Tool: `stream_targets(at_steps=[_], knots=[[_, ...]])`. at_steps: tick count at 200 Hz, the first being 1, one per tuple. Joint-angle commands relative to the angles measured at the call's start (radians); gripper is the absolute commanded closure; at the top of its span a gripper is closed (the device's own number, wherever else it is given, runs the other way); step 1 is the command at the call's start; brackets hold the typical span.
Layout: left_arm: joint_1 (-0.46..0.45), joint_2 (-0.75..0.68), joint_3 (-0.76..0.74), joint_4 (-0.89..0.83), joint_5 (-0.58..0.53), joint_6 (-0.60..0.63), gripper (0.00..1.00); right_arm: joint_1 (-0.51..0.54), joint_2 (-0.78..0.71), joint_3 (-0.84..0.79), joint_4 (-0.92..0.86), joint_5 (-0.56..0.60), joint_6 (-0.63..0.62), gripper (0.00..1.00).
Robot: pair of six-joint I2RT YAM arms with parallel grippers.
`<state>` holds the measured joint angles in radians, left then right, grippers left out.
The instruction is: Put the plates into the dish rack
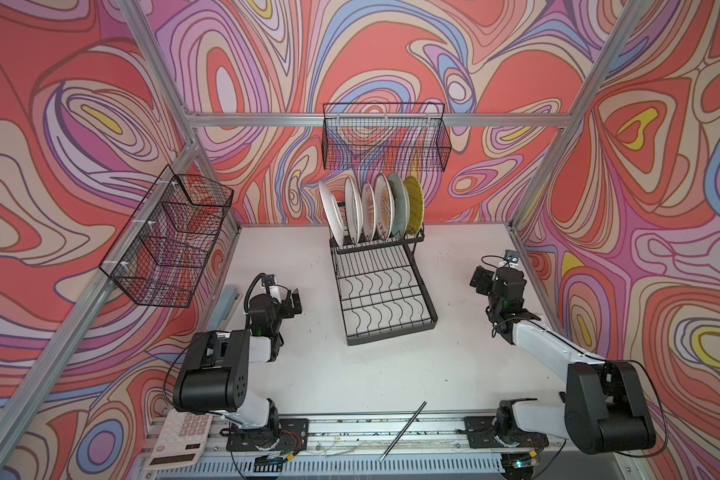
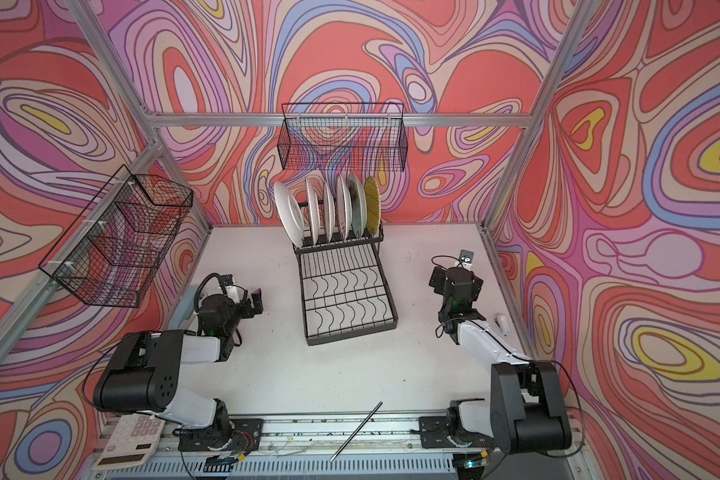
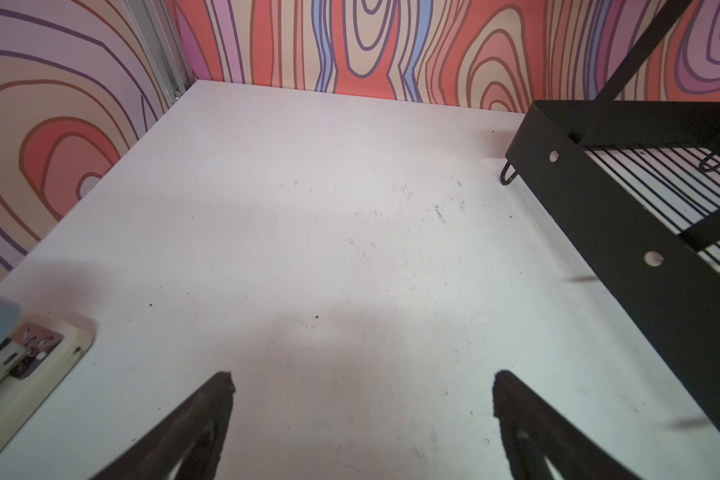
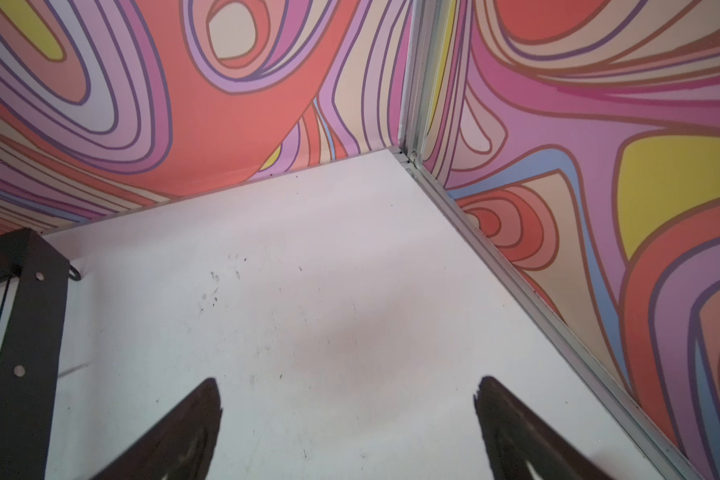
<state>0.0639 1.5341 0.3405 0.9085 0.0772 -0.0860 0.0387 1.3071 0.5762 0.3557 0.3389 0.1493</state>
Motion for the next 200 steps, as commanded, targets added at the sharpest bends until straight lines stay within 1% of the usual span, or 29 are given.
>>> stream_targets(at_steps=[1,15,29,47,67,97,112,125,139,143,152,161,169,182,189,193,197,200], knots=[[-0.007,0.006,-0.001,0.05,-0.02,0.012,0.0,-0.006,0.01,-0.069,0.158,-0.017,-0.027,0.02],[-0.007,-0.006,0.004,0.015,-0.019,0.012,0.0,-0.006,0.012,-0.104,0.225,-0.016,-0.047,0.02],[-0.007,0.004,0.0,0.042,-0.019,0.012,0.0,-0.006,0.018,-0.119,0.255,-0.019,-0.063,0.02],[-0.008,0.0,0.002,0.028,-0.02,0.012,0.0,-0.005,0.05,-0.126,0.294,-0.029,-0.073,0.02],[-0.014,0.0,0.007,0.018,-0.029,0.015,0.0,-0.005,0.106,-0.15,0.393,-0.061,-0.086,0.02],[-0.016,0.002,0.018,0.004,-0.012,0.025,0.0,-0.005,0.221,-0.197,0.609,-0.104,-0.106,0.02],[-0.016,0.004,0.018,0.004,-0.013,0.026,0.0,-0.006,0.277,-0.202,0.667,-0.127,-0.114,0.02],[-0.017,0.004,0.019,0.003,-0.014,0.026,0.0,-0.005,0.339,-0.226,0.765,-0.193,-0.139,0.01],[-0.018,0.004,0.02,0.001,-0.013,0.027,0.0,-0.005,0.434,-0.272,0.957,-0.307,-0.181,0.02],[-0.018,0.004,0.02,0.001,-0.013,0.027,0.0,-0.006,0.44,-0.286,0.99,-0.329,-0.193,0.02],[-0.019,0.003,0.019,0.001,-0.011,0.028,0.0,-0.009,0.411,-0.301,0.955,-0.415,-0.215,0.02],[-0.019,0.004,0.022,-0.002,-0.008,0.031,0.0,-0.009,0.42,-0.286,0.938,-0.458,-0.231,0.02],[-0.019,0.003,0.022,-0.003,-0.007,0.032,0.0,-0.01,0.414,-0.265,0.896,-0.41,-0.216,0.02],[-0.019,0.003,0.023,-0.003,-0.007,0.033,0.0,-0.011,0.411,-0.191,0.751,-0.312,-0.182,0.01],[-0.019,0.003,0.022,-0.004,-0.007,0.034,0.0,-0.01,0.413,-0.129,0.639,-0.249,-0.154,0.02],[-0.019,0.003,0.022,-0.004,-0.007,0.034,0.0,-0.017,0.413,-0.1,0.58,-0.259,-0.138,0.02],[-0.019,0.004,0.023,-0.004,-0.007,0.034,0.0,-0.034,0.412,-0.102,0.59,-0.284,-0.13,0.02],[-0.019,0.004,0.022,-0.005,-0.007,0.034,0.0,-0.038,0.412,-0.11,0.607,-0.278,-0.128,0.02]])
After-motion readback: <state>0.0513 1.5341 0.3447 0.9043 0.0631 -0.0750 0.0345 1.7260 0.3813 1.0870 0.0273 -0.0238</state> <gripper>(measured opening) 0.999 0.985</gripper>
